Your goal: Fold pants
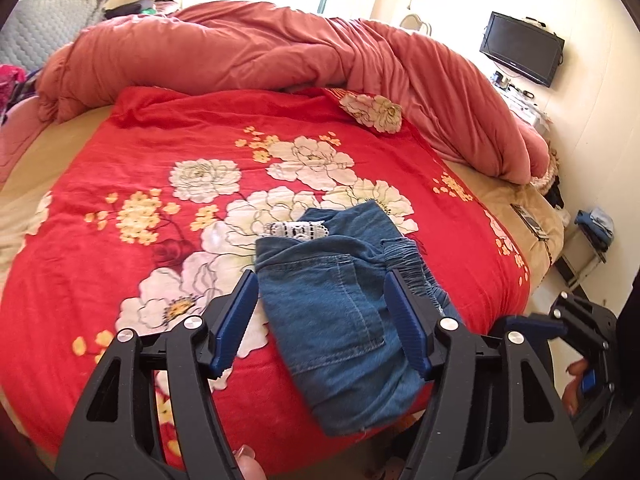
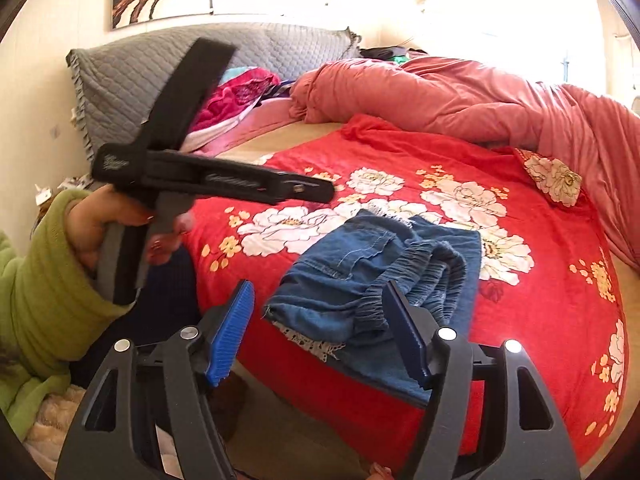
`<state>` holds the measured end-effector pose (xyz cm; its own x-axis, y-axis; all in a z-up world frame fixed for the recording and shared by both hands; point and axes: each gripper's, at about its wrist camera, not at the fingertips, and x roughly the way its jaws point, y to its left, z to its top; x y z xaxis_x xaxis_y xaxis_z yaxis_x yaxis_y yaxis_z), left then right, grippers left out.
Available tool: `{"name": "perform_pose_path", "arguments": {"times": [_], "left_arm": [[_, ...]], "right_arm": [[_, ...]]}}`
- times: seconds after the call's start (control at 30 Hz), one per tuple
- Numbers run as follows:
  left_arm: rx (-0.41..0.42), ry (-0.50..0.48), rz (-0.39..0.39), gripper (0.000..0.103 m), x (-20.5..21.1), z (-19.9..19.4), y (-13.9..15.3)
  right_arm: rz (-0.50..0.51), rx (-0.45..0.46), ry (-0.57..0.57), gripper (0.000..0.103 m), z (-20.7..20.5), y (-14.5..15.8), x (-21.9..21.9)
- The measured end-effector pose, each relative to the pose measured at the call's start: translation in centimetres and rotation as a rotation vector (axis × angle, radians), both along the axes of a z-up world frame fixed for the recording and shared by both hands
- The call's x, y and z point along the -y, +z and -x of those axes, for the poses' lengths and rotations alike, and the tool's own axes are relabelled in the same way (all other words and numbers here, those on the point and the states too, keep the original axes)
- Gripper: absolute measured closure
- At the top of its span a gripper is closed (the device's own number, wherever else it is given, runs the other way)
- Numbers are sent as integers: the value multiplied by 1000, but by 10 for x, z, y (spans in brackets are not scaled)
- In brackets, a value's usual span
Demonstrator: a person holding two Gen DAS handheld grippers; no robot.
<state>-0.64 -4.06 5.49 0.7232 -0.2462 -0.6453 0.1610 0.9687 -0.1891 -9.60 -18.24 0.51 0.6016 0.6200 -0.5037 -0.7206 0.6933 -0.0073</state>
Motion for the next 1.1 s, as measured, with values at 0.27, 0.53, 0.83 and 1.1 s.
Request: {"name": "perform_pose_path", "arguments": {"times": [0.27, 0.53, 0.83, 1.1], "left_arm": [[0, 27, -13, 31, -4, 20, 3], [-1, 36, -19, 20, -1, 26, 2], [-15, 37, -27, 10, 5, 29, -2], [-41, 47, -25, 10, 5, 24, -11]], "right_arm": [[-55, 7, -90, 21, -3, 8, 18], [-86, 1, -186, 12, -7, 10, 39], [-98, -10, -306, 5, -19, 5, 63], [-99, -44, -380, 5, -32, -6, 75]]}}
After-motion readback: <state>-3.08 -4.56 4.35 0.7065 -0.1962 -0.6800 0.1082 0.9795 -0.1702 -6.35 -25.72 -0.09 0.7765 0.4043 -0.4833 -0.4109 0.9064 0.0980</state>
